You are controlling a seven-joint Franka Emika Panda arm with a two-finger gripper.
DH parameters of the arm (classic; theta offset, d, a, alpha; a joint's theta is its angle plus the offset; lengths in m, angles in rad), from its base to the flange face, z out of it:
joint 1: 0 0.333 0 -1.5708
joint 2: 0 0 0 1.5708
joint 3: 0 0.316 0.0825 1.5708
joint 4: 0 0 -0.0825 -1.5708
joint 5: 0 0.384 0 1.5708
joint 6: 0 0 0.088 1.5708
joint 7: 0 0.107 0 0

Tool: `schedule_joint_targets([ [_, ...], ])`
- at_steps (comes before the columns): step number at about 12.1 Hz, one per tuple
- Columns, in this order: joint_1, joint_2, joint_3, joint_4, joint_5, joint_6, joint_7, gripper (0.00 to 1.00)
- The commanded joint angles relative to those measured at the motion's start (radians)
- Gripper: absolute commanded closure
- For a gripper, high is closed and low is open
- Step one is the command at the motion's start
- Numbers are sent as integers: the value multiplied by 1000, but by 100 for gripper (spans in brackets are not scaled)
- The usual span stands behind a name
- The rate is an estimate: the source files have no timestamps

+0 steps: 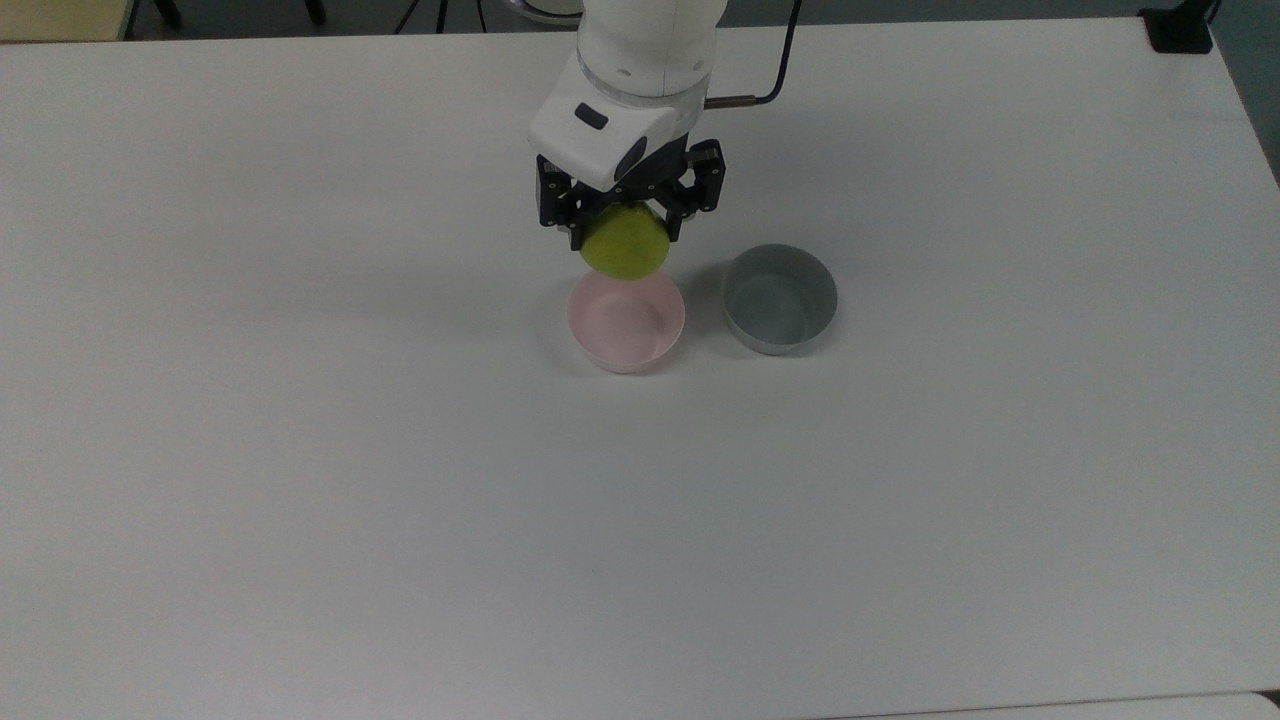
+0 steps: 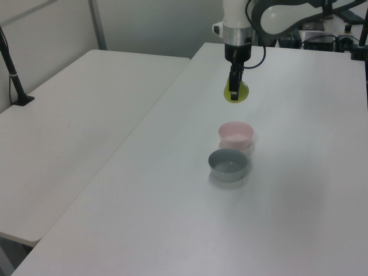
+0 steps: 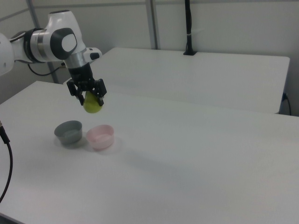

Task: Place the pear in the bowl
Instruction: 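Carry the pear over the pink bowl, then lower the pear into the pink bowl and open the gripper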

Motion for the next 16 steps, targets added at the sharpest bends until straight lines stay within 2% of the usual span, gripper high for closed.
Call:
schedule_joint_targets([
  [1, 12, -12, 11, -126, -13, 143, 63, 45],
  [5, 16, 19, 11, -220, -74, 278, 112, 45],
  [14, 8, 71, 8, -223, -99, 326, 123, 44],
  [15, 6, 71, 8, -223, -99, 326, 123, 41],
  [16, 5, 74, 8, -223, -99, 326, 123, 33],
])
